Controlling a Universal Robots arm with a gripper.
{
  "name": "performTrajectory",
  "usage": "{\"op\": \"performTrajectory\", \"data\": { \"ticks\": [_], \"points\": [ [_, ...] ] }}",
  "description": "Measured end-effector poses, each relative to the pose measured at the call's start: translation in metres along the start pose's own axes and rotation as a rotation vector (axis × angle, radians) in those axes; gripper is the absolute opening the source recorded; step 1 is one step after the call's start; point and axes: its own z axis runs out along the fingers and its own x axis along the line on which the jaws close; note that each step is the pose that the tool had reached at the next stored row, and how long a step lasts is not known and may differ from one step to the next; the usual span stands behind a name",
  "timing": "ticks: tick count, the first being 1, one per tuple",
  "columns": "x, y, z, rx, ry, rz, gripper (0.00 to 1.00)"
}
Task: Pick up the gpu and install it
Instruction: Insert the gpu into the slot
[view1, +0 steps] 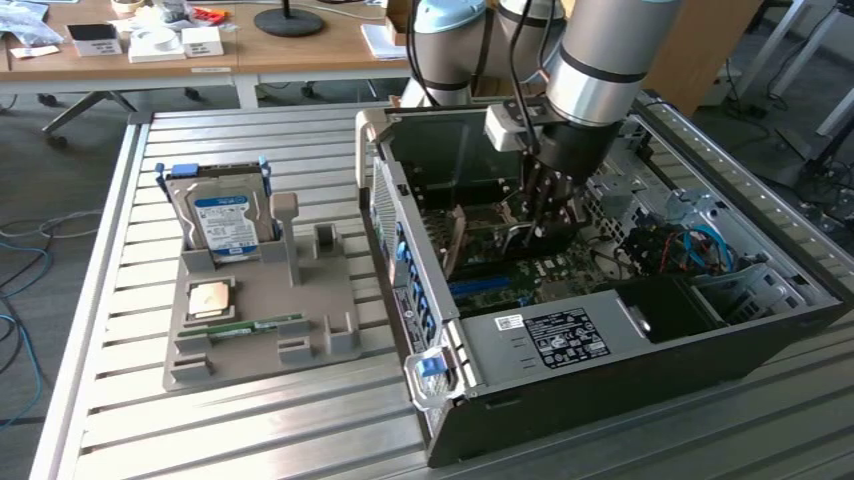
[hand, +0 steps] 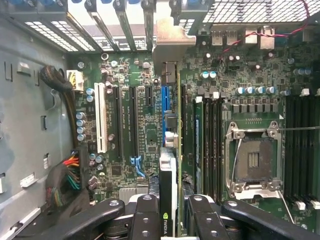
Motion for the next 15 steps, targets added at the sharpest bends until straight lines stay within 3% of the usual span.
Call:
{"op": "performTrajectory", "data": {
  "ticks": [15],
  "points": [
    [0.001,0.0115,0.0035,0.0002,-0.0001,0.0,0.27]
  ]
}}
